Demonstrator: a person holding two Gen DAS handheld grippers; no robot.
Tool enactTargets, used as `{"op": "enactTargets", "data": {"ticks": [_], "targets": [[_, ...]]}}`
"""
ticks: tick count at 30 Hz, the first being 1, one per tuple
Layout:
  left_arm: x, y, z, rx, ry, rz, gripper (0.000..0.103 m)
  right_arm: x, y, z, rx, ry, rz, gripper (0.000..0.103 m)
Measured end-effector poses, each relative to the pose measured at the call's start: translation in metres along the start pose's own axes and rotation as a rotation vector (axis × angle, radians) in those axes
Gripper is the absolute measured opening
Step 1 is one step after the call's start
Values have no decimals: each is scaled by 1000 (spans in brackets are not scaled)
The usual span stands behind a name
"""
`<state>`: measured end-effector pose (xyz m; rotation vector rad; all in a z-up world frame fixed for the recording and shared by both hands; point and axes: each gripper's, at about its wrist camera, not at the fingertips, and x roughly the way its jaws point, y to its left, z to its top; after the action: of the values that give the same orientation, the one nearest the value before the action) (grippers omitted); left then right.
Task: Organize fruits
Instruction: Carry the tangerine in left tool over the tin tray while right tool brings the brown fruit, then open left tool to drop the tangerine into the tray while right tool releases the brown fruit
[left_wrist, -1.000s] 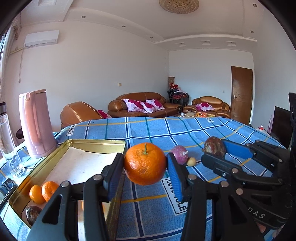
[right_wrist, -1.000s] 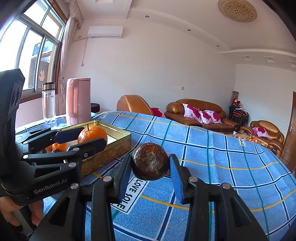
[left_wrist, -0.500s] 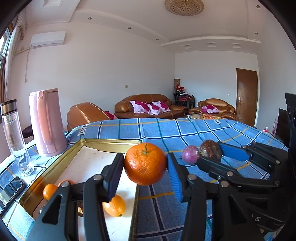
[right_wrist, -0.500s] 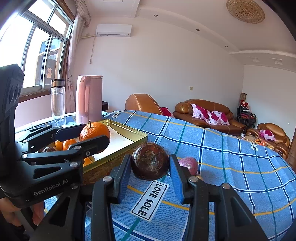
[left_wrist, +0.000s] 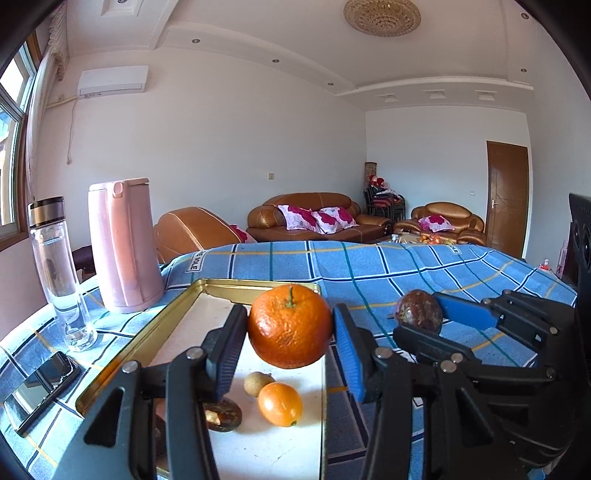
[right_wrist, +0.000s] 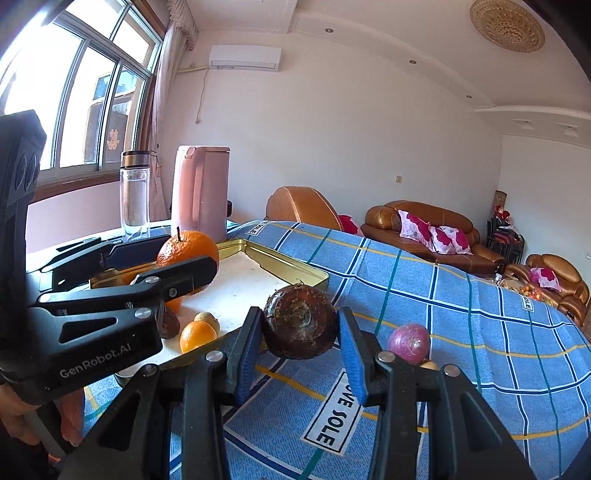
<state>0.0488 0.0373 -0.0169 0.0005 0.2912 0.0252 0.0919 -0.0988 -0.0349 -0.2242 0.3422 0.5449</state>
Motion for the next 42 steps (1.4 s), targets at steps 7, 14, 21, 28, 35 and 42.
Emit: {"op": "enactTargets", "data": {"ticks": [7,14,21,28,35,42], "targets": [[-1,25,-2,-27,16,40,50,7,13,6,-6,-2,37,43],[-2,52,-4,-59,32,89,50,15,25,10,-18,1,68,43],[-2,75,-6,-84,49,138,50,20,40,16,-39,-6,97,43],[3,84,-11,-84,83,160,49,27,54,18,-61,2,125,43],[7,88,-13,-75,108,168,50,38,63,19,-71,19,148,43],[13,96,-15,-86,142,166,49,50,74,17,-88,54,168,43]]}}
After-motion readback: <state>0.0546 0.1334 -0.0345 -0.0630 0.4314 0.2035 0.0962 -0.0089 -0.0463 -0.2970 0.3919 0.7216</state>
